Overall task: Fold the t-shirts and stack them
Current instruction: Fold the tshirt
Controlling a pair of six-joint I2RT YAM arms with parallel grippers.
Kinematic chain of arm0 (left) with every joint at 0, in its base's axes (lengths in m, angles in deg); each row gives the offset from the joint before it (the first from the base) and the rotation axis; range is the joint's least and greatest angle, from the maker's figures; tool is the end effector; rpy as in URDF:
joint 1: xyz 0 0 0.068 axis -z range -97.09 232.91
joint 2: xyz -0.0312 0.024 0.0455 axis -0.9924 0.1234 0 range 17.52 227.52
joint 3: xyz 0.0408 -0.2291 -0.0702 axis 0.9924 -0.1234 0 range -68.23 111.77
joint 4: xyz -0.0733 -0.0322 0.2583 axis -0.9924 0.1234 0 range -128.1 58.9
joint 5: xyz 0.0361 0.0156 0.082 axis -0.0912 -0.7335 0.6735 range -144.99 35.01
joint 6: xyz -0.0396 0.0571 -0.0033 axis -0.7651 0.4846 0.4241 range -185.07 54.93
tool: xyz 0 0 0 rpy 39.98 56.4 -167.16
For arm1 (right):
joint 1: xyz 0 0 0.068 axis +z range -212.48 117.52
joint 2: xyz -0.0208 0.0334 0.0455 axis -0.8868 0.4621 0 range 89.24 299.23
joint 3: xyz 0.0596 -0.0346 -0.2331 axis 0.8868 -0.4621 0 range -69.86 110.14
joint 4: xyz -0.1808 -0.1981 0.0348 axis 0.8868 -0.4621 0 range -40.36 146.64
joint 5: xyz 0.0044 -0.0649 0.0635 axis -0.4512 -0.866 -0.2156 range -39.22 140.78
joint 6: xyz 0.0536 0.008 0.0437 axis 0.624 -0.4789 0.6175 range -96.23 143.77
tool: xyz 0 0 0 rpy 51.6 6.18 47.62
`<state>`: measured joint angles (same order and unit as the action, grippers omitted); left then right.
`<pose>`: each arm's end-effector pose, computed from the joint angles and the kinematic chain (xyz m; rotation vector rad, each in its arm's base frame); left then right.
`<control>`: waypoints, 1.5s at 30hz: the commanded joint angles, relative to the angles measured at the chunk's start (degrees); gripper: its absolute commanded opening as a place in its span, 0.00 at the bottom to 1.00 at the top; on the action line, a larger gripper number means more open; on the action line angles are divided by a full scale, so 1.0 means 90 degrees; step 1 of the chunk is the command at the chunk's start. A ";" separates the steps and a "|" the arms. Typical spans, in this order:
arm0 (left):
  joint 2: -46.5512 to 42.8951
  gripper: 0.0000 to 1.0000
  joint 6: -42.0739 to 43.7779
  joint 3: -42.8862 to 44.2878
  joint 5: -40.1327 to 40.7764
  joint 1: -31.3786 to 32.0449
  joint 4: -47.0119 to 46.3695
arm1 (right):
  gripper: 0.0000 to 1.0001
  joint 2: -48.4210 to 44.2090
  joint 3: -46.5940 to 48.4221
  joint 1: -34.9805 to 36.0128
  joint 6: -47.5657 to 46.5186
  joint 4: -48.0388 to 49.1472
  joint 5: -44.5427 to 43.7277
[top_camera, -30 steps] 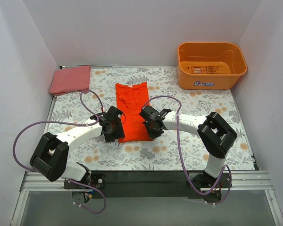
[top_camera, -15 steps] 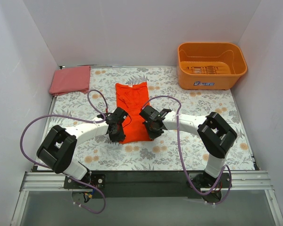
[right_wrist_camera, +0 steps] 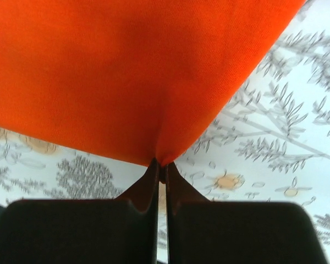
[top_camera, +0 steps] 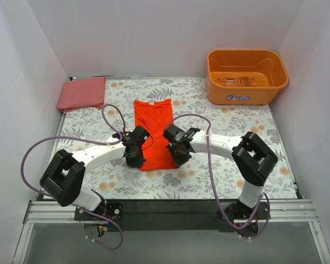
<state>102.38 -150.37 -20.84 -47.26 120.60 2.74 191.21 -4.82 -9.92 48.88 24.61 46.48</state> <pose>0.2136 -0.1553 0.1111 -1.1978 2.6646 -0.1689 0.2191 0.2790 0.1148 -0.6452 2.7237 0.2441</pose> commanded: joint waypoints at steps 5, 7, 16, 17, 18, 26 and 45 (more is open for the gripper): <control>-0.1088 0.00 -0.0384 0.0691 0.0148 0.0742 0.1916 | 0.01 -0.1066 -0.0058 0.0253 -0.0269 -0.1790 0.0683; -0.1488 0.00 -0.0967 0.0633 0.0040 0.1357 0.2326 | 0.01 -0.1495 -0.0155 0.0410 -0.0221 -0.2249 0.0711; -0.2155 0.00 -0.4378 0.0261 -0.0419 0.5165 0.3148 | 0.01 -0.3293 -0.1113 0.1923 0.1135 -0.2925 0.1531; -0.2076 0.00 -0.4612 0.0416 -0.0390 0.5409 0.3196 | 0.01 -0.3342 -0.1113 0.2050 0.1243 -0.2974 0.1571; -0.2037 0.00 -0.4653 0.0514 -0.0322 0.5431 0.3245 | 0.01 -0.3410 -0.1007 0.2080 0.1263 -0.3013 0.1590; -0.2913 0.00 -0.4226 0.1433 0.0870 0.4340 0.4105 | 0.01 -0.2991 0.0468 0.1486 0.0571 -0.3667 0.0741; -0.2164 0.00 -0.0035 0.1404 -0.0233 -0.0466 0.1547 | 0.01 -0.0540 0.3445 -0.0536 -0.1617 -0.3716 0.1414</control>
<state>81.92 -157.60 -9.27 -47.55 119.47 21.15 184.48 21.19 -13.27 38.58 -6.76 57.54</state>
